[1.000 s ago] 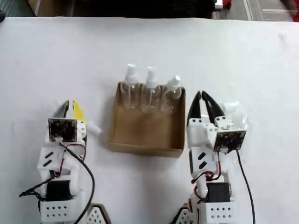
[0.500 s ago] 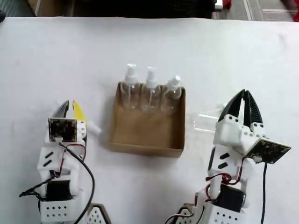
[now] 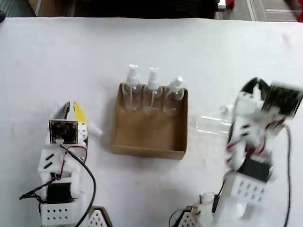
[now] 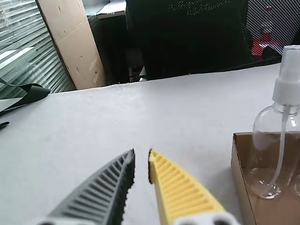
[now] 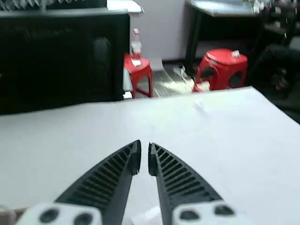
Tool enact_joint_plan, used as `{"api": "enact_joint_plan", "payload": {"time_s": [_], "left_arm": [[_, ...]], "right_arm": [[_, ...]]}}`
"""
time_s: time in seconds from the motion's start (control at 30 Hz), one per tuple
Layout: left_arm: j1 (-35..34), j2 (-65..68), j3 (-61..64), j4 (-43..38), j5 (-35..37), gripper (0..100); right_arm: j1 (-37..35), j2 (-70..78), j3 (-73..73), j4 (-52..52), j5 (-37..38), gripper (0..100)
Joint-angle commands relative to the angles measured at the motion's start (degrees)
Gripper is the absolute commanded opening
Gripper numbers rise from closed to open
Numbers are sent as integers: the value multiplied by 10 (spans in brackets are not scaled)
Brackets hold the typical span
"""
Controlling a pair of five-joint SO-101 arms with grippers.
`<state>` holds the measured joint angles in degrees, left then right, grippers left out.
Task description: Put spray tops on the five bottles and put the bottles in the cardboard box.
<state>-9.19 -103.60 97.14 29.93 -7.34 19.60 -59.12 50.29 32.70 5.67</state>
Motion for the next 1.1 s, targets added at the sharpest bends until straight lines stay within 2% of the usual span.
{"api": "enact_joint_plan", "payload": {"time_s": [0.0,0.07,0.23,0.33,0.47,0.57,0.97,1.07], "left_arm": [[0,-8,-2,10,6,55],[0,-8,-2,10,6,55],[0,-8,-2,10,6,54],[0,-8,-2,10,6,54],[0,-8,-2,14,6,54],[0,-8,-2,16,6,55],[0,-8,-2,16,6,55],[0,-8,-2,16,6,55]], "right_arm": [[53,107,-90,15,16,16],[65,165,-105,16,23,16],[81,349,-155,51,113,16],[83,454,-200,99,112,25],[80,536,-292,219,65,131],[68,582,-348,267,59,190],[54,742,-477,276,72,190],[44,765,-498,290,52,190]]}}
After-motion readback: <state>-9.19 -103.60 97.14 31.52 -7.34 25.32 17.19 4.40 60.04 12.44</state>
